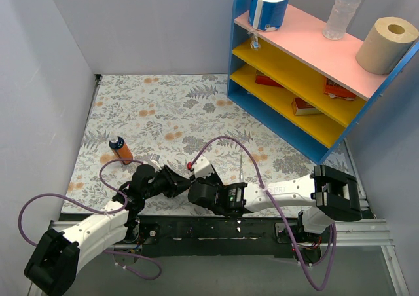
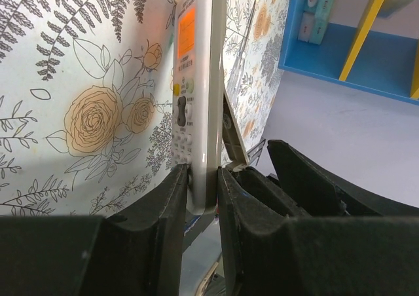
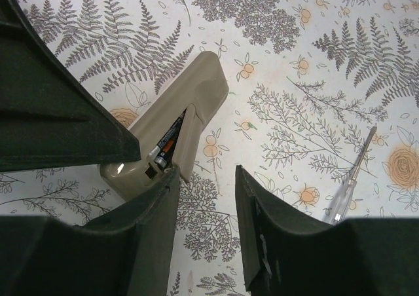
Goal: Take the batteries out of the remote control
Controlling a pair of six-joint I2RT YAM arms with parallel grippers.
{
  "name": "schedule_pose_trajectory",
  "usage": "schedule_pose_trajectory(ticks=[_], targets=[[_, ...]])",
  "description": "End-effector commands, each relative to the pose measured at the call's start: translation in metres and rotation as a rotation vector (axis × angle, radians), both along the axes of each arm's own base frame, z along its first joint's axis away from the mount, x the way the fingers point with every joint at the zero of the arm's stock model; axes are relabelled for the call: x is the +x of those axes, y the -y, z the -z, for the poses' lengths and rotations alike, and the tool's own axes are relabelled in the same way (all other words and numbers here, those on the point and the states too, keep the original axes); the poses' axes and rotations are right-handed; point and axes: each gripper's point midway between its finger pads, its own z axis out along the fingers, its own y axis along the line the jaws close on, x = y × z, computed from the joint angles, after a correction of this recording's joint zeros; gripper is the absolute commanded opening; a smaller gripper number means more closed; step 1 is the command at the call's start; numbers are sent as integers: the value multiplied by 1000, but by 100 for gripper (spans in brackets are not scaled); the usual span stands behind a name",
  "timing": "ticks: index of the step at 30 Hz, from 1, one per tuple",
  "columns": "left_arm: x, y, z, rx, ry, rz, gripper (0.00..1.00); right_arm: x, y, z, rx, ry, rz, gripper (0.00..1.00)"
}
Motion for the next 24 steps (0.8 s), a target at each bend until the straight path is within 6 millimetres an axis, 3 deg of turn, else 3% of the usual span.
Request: schedule_pose_trajectory(ticks=[1,12,16,24], targets=[[-5,1,4,0,-5,19,0,9,12,-19,42,49,61,47],[-4,-4,14,35,1,5,0,13,55,-9,71,44,167,46],[-5,-6,19,50,-4,-1,0,16,74,4,79,35,191,46],[-1,-8,25,92,8,1,0,10,63,-1,222,-34,88,50]])
